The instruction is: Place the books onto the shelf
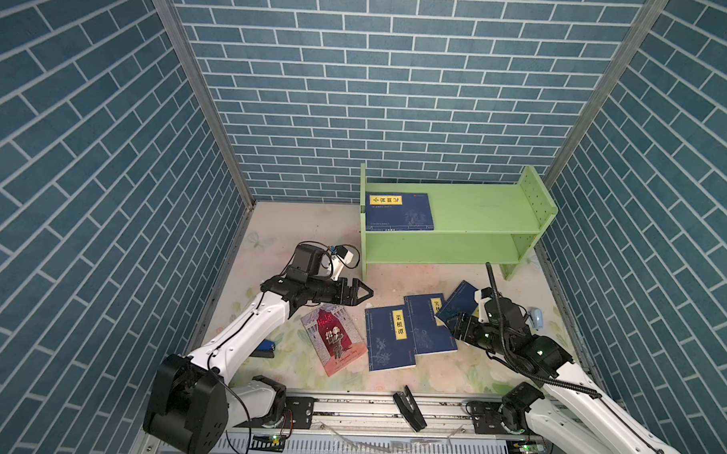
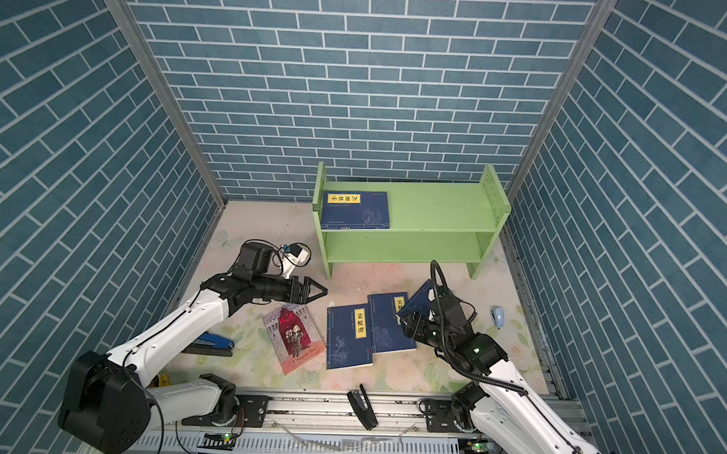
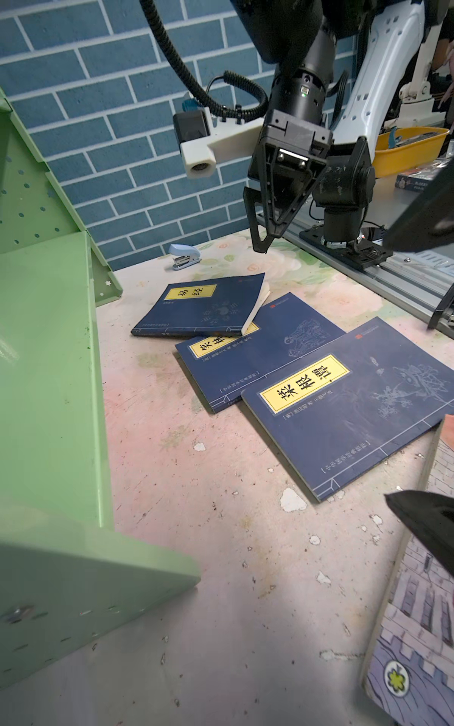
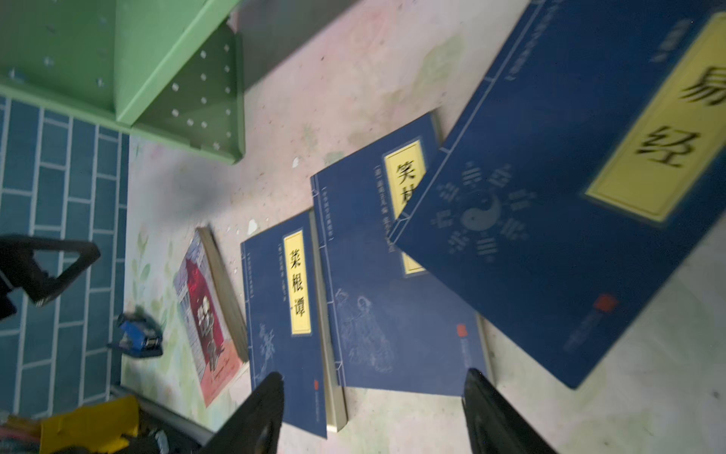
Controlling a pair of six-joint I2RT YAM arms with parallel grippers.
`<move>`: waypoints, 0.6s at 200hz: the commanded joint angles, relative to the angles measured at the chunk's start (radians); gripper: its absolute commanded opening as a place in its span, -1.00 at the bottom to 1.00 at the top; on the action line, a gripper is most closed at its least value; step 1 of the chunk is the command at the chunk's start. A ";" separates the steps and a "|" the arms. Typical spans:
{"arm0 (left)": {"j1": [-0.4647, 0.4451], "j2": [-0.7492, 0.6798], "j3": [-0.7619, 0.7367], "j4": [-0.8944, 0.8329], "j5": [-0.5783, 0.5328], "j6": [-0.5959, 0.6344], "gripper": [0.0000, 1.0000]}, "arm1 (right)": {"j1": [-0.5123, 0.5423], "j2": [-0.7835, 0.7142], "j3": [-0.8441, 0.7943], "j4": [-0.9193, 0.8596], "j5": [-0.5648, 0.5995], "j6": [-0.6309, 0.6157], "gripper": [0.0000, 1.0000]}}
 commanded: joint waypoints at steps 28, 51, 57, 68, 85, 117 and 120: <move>-0.016 -0.022 -0.019 0.052 0.040 -0.019 0.92 | -0.002 -0.079 -0.108 -0.055 0.289 0.282 0.52; -0.043 -0.021 0.000 0.049 0.051 -0.006 0.92 | -0.019 -0.089 -0.151 -0.056 0.291 0.337 0.53; -0.057 -0.016 0.009 0.040 0.052 0.006 0.92 | -0.027 -0.094 -0.163 -0.046 0.280 0.342 0.54; -0.087 -0.009 0.031 0.022 0.052 0.037 0.92 | -0.052 -0.101 -0.182 -0.029 0.256 0.350 0.54; -0.136 0.010 0.070 -0.008 0.057 0.088 0.90 | -0.104 -0.108 -0.207 0.000 0.211 0.354 0.51; -0.206 0.040 0.107 -0.017 0.074 0.126 0.87 | -0.210 -0.083 -0.269 0.124 0.085 0.330 0.39; -0.212 0.043 0.109 -0.016 0.074 0.128 0.87 | -0.214 -0.079 -0.271 0.129 0.079 0.330 0.38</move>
